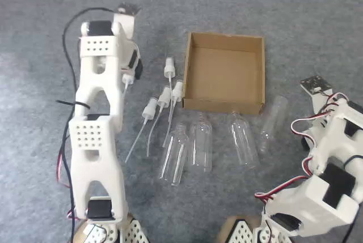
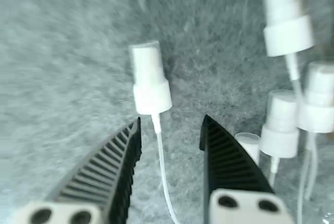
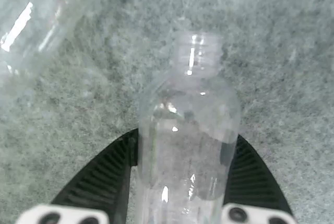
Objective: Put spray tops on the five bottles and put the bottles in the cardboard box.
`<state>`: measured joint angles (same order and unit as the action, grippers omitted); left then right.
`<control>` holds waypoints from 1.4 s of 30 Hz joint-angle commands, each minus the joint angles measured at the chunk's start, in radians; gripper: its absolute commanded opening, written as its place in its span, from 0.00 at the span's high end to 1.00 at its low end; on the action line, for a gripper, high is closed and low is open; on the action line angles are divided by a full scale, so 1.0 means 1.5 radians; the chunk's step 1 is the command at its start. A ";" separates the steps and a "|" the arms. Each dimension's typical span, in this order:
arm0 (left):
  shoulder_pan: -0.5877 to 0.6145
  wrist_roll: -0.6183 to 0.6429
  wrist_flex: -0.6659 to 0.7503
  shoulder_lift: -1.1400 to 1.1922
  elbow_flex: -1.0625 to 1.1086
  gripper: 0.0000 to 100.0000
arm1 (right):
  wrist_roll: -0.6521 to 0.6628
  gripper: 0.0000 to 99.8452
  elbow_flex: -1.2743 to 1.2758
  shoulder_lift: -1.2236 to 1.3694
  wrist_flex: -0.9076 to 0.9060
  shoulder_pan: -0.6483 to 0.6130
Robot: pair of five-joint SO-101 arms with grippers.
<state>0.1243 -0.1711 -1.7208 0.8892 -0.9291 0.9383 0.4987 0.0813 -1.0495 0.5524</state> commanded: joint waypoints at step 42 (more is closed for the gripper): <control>0.020 0.009 -0.027 0.025 -0.074 0.99 | 0.004 0.79 -0.019 -0.008 -0.038 0.007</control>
<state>0.1488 -0.1772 -1.7146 1.0932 -1.1224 0.9383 0.4987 0.0813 -1.0848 0.5524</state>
